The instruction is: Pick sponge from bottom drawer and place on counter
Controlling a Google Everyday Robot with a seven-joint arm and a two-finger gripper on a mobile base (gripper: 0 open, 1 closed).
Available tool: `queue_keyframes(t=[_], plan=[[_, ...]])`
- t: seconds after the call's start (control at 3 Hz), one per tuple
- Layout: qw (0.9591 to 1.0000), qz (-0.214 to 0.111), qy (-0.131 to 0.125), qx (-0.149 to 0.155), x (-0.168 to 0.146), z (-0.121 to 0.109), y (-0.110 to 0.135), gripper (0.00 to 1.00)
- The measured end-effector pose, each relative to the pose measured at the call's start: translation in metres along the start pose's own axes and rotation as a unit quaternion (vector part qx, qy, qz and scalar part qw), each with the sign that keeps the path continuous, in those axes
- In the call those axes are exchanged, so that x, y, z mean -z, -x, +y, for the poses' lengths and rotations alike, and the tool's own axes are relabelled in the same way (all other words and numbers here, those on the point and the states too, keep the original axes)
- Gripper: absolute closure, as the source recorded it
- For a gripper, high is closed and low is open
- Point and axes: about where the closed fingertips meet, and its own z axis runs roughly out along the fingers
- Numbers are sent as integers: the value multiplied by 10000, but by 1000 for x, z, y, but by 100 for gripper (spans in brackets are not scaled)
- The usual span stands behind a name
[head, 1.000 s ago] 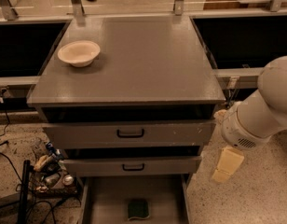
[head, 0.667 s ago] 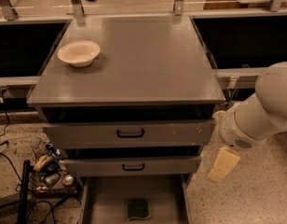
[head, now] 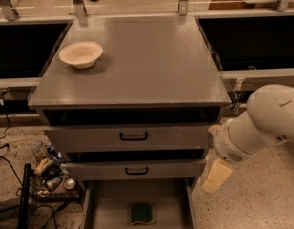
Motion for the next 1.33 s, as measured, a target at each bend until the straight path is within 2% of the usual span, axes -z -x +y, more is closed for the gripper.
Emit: queue_keyframes(t=[0.67,1.0,1.33], plan=[[9979,-63,634,74,-52,26,-9,0],[9979,-63,634,74,-52,26,-9,0],[9980,-162,599,-75,-65,24,-17,0]])
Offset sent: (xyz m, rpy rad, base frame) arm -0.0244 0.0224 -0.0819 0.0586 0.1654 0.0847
